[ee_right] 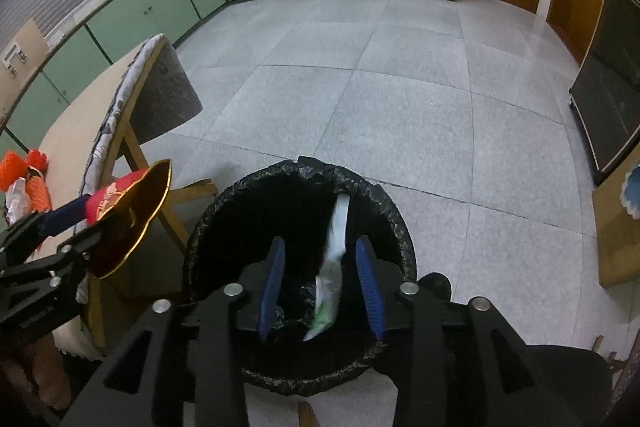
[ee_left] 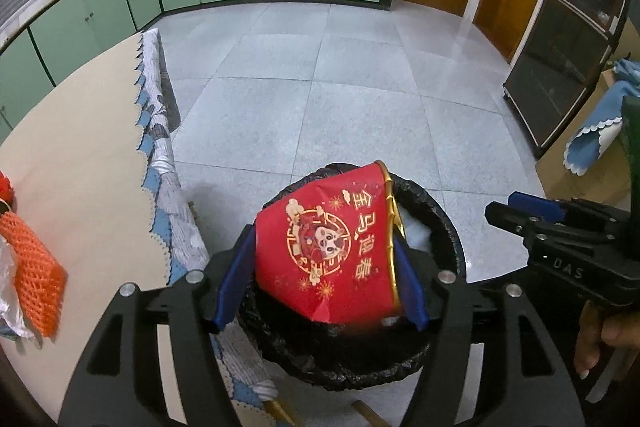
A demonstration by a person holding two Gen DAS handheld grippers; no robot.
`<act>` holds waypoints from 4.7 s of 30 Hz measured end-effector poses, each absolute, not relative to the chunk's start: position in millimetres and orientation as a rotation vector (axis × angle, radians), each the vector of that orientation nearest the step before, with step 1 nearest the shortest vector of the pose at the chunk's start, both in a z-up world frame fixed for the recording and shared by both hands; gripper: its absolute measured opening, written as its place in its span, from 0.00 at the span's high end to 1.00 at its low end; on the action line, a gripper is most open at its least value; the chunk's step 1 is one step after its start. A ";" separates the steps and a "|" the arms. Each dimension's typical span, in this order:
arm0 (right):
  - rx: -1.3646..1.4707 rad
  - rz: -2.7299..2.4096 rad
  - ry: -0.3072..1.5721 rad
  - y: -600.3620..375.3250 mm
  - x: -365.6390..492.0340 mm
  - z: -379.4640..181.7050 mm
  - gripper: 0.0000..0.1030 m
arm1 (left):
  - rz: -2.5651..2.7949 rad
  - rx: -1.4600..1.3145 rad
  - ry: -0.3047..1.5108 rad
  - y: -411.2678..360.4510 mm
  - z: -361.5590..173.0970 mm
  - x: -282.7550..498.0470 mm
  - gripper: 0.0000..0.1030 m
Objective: Collect trash
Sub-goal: 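Carry both items over the bin and open both grippers to drop them, then return to the table and grasp the red plastic bag with the left gripper, then grasp the blue milk carton with the right gripper while the left holds the red bag, then move both grippers over the bin and release the red bag and carton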
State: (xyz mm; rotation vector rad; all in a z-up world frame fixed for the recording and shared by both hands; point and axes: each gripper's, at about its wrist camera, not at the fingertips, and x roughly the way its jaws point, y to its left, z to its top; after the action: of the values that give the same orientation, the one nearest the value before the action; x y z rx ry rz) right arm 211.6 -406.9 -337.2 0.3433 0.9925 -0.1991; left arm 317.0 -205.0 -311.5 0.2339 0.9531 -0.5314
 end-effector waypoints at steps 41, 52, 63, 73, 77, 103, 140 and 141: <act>0.031 0.416 0.764 -106.2 257.6 -200.8 0.47 | 0.188 -0.016 0.746 151.3 -205.2 221.3 0.24; -0.038 0.487 0.795 8.7 283.8 -222.5 0.47 | 0.222 -0.106 0.772 230.0 -237.8 247.9 0.24; -0.047 0.450 0.862 28.7 306.8 -249.6 0.47 | 0.188 -0.123 0.889 257.4 -295.7 301.7 0.55; -0.033 0.432 0.877 39.0 311.3 -267.5 0.47 | 0.203 -0.126 0.786 256.4 -271.4 278.0 0.71; -0.017 0.403 0.881 42.3 313.3 -272.9 0.47 | 0.202 -0.132 0.779 254.3 -269.2 274.5 0.71; 0.065 0.445 0.931 16.3 276.4 -254.1 0.69 | 0.187 -0.149 0.759 251.4 -250.1 258.4 0.71; 0.062 0.378 0.668 -132.2 181.2 -145.8 0.70 | -0.044 -0.057 0.665 115.4 -172.6 215.4 0.71; 0.064 0.364 0.666 -139.9 179.5 -145.8 0.70 | -0.052 -0.053 0.663 110.6 -171.6 215.7 0.71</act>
State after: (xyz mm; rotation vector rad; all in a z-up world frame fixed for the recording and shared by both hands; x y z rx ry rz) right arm 179.5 -139.9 -145.8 0.0643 0.6659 0.3641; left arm 215.7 110.6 -171.6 -0.0532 0.6630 -0.0525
